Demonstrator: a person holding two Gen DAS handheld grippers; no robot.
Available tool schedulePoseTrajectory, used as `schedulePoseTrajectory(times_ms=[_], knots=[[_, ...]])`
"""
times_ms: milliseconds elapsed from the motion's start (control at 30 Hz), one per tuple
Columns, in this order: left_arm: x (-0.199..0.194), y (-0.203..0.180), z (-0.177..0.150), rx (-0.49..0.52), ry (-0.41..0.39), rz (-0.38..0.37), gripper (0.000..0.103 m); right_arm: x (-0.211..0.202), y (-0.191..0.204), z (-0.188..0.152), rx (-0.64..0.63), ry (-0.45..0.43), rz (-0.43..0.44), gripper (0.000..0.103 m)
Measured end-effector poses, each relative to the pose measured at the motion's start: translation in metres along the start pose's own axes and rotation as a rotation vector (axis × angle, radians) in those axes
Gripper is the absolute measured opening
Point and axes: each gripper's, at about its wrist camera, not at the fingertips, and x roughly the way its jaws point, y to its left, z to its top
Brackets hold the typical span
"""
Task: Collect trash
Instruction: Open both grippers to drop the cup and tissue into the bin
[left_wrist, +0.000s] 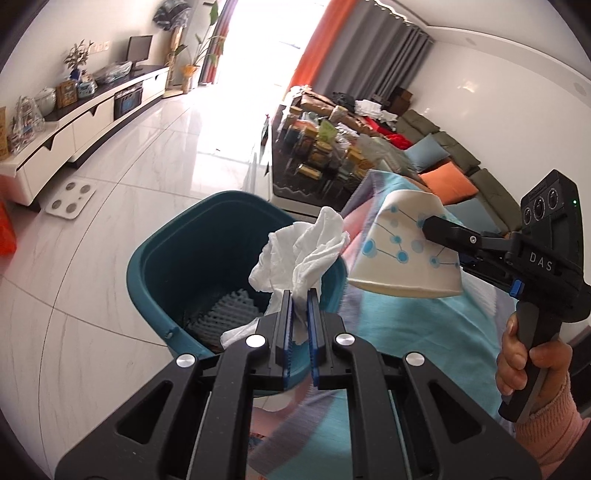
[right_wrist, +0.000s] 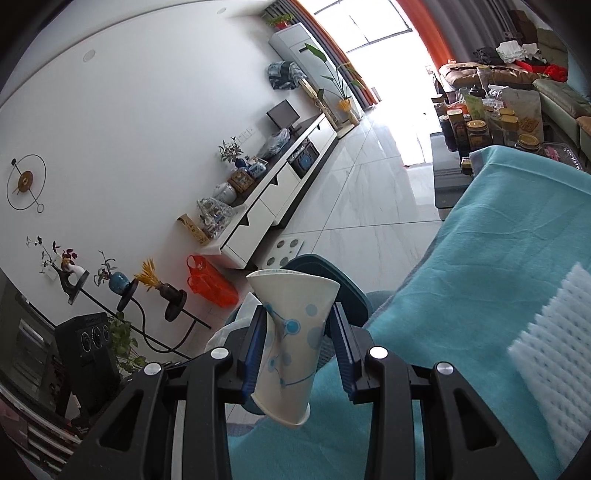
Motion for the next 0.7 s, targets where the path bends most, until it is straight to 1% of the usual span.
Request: schedulePoseTrajectory(times_ms=[300,567,600,633,667,700], knots=[[0.028,0.018,0.002,-0.041,0.031,0.042,0.008,0.037,0.01,0.0,-0.001,0.051,-0.044,0.033],[0.055,0.02,0.008,-0.068,0.053,0.07,0.01,0.057,0.011,0.002,0.012,0.075,-0.1,0.035],[0.056,0.02,0.007,-0.071,0.052,0.074,0.015,0.058,0.01,0.002,0.015,0.074,-0.103,0.037],[0.059,0.021,0.007,-0.073,0.05,0.074,0.023,0.059,0.01,0.002,0.015,0.077,-0.103,0.038],[0.062,0.021,0.007,-0.076,0.044,0.077,0.026,0.058,0.01,0.001,0.012,0.076,-0.102,0.038],[0.064,0.02,0.007,-0.083,0.041,0.079,0.031,0.056,0.01,0.0,0.008,0.072,-0.106,0.04]])
